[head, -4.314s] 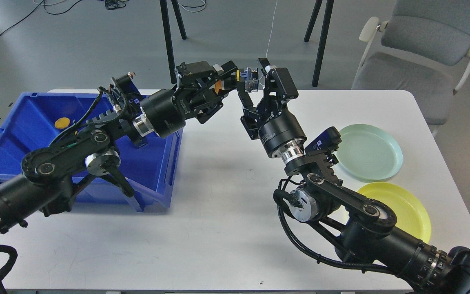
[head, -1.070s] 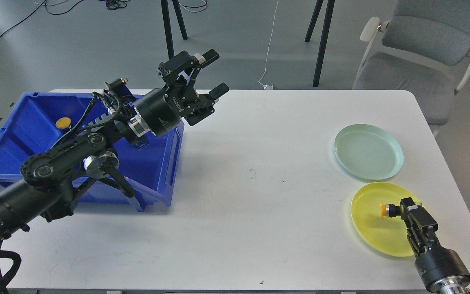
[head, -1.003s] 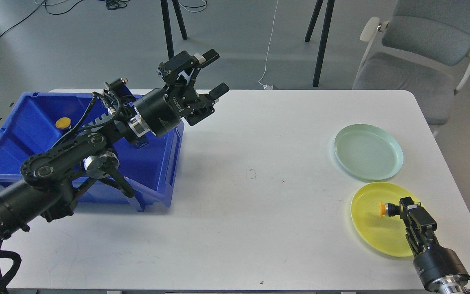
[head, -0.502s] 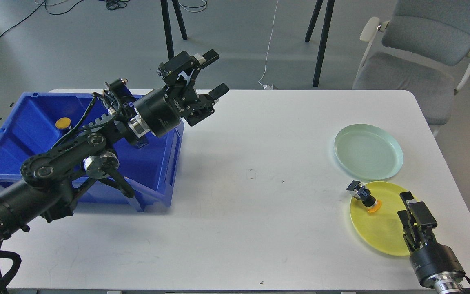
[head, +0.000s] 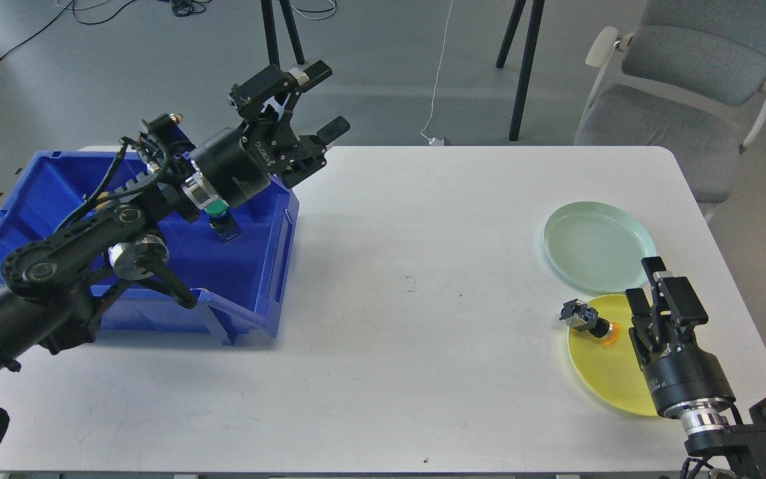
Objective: Pass button and place on color plate
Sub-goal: 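Reach the left gripper into the bin and grasp a green-topped button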
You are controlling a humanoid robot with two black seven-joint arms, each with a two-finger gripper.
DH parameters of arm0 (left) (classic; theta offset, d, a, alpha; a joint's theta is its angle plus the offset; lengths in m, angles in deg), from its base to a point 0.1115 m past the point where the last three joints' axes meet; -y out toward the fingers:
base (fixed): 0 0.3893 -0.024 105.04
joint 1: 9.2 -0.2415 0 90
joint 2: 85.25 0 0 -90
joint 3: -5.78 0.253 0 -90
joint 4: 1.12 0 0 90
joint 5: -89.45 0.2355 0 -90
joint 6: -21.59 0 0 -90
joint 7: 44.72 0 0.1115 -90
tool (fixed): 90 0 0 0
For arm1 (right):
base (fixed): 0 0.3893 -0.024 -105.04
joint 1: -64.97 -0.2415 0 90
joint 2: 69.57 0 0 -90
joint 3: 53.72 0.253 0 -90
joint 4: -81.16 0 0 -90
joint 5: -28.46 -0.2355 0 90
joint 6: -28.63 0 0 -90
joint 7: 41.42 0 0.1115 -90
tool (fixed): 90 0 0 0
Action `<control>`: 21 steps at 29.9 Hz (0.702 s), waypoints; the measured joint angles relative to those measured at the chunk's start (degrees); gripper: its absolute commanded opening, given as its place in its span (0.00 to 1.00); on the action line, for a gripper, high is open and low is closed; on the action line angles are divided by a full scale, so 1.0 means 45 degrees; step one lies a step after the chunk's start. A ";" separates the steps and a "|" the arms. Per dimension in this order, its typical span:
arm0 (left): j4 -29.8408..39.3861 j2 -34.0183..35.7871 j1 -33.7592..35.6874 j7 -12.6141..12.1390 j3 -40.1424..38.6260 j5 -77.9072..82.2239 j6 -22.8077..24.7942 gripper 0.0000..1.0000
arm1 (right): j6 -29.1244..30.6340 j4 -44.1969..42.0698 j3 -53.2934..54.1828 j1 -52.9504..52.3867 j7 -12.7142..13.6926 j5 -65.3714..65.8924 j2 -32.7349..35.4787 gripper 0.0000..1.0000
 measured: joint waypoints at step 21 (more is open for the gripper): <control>-0.1489 0.5300 0.2966 0.0001 0.4980 1.2942 -0.0131 0.95 | 0.0002 0.0013 -0.0202 -0.1339 0.0000 -0.2166 -0.0375 0.99</control>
